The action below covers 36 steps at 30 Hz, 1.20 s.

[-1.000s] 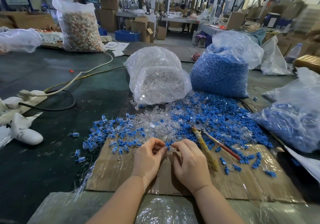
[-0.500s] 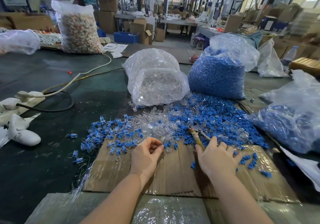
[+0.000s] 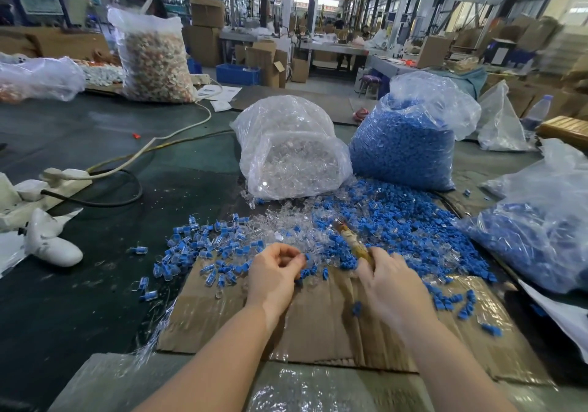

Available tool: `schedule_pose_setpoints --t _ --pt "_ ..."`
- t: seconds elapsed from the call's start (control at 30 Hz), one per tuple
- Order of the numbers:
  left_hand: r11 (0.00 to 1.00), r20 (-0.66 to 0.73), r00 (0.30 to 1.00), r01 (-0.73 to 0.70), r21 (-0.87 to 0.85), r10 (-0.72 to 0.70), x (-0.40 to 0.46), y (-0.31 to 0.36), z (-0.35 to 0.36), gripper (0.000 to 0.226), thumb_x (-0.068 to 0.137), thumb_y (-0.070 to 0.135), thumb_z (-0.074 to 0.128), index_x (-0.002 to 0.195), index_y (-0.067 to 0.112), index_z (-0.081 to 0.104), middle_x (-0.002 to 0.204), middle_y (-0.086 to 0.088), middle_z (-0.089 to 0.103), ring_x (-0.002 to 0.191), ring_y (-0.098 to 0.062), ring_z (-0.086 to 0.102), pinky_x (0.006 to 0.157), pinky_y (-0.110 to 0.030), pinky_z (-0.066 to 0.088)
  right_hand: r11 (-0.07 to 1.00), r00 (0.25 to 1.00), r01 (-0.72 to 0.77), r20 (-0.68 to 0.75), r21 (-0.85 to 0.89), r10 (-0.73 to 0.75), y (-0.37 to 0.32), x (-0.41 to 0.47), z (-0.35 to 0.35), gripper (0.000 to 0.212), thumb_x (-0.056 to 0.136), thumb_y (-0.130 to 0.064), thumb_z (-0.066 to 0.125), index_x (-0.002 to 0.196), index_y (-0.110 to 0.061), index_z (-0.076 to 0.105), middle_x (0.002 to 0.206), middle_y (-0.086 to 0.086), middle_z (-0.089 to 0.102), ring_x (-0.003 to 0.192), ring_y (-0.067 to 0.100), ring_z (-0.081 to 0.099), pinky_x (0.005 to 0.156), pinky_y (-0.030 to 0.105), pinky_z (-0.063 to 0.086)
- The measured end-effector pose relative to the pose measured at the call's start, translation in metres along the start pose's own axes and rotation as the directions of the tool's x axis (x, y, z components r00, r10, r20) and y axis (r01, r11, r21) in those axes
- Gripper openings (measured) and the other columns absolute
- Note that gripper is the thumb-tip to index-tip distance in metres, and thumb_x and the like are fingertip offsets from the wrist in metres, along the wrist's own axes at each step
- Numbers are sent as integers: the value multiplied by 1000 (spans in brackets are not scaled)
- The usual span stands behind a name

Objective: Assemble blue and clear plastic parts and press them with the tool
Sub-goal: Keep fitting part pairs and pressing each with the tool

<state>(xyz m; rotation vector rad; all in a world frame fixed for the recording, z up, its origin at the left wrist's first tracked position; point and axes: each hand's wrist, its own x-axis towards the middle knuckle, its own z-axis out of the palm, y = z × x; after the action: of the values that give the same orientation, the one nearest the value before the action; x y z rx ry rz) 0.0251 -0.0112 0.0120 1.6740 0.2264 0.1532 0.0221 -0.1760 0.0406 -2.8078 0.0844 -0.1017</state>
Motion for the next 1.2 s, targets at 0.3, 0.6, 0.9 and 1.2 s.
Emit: schedule_pose_setpoints --t 0.3,0.6,0.9,1.2 --pt "970 3 989 146 -192 -148 10 16 -6 5 86 6 61 87 9 64 86 -10 68 69 -12 60 52 -15 45 753 878 -275 475 597 -57 -23 -20 -22 23 97 -25 39 79 -12 46 76 10 49 69 22 49 57 30 41" --pt "968 -39 978 198 -157 -206 13 21 -9 6 87 6 60 83 10 62 82 -8 65 66 -12 58 49 -17 46 769 800 -264 578 582 -162 -19 -24 -25 5 88 -2 47 89 -7 48 85 11 47 77 22 47 67 33 44" --pt "958 -33 969 236 -160 -245 13 25 -10 5 88 3 59 83 5 62 80 -12 63 65 -15 58 52 -20 50 767 769 -285 614 575 -175 -17 -23 -23 19 84 6 42 94 -9 49 87 9 47 78 21 43 60 28 39" --pt "949 -47 961 259 -183 -271 15 22 -10 4 88 2 59 85 1 62 75 -12 62 59 -14 58 50 -19 52 785 785 -249 593 567 -179 -15 -22 -23 27 78 8 41 91 -13 52 82 8 44 76 22 39 64 34 33"
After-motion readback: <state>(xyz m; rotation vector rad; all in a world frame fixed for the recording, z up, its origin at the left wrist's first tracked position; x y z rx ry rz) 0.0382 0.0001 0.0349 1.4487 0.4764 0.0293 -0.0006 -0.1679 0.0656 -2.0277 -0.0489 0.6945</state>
